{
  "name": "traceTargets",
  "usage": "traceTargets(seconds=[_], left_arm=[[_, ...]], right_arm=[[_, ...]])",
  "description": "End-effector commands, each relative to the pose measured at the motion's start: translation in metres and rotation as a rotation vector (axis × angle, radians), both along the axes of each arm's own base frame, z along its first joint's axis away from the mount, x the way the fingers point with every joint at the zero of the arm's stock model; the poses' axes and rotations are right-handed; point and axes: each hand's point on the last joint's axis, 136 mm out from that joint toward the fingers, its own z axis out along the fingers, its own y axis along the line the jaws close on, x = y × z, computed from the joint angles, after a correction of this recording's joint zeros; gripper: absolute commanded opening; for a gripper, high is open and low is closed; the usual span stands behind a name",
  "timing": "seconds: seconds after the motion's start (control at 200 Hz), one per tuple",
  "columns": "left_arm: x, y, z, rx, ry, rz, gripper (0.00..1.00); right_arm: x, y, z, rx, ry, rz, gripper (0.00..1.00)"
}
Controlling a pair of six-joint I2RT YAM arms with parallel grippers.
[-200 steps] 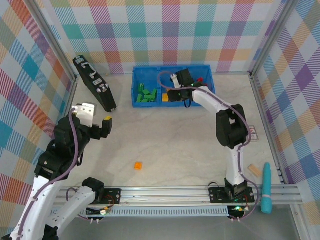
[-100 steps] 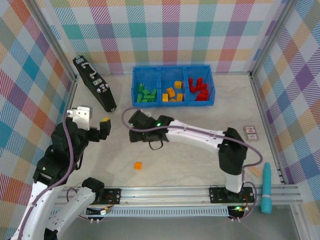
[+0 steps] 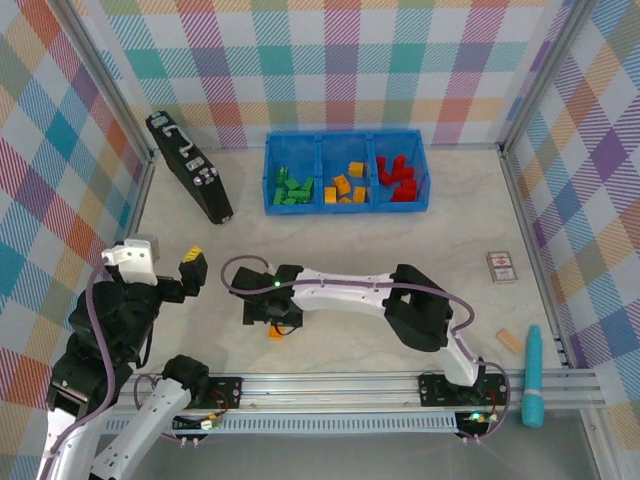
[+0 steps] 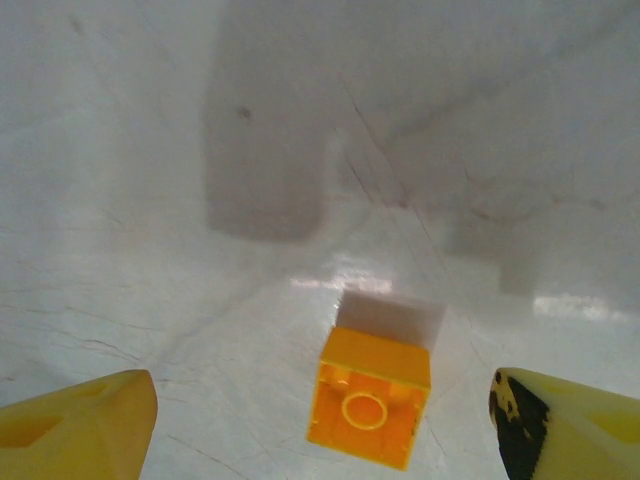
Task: Sort the legos into containers by color
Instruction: Pick up the lego from the bottom-center of the table.
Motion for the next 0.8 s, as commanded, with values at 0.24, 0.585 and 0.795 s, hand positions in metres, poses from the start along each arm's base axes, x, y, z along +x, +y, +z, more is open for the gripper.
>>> traceTargets(seconds=[0.24,0.585,0.795], left_arm=[[-0.02,0.013,0.009,-0.008,-0.076,0.012,1.0],[-0.024,0.019,0.011,0.015,-0.083,0.027,1.0],[-0.017,0.017,0.002,0.037,-0.04,0.036,1.0]], right_arm=[[-0.026,-0.002,-0.039,-0.07,0.132,-0.083,0.78],[-0.029,-0.009,-0.047,-0.082,0.148,-0.101,0.32],[-0.004,-0.027,-0.016,-0.107,0.026,0.054,0.23]])
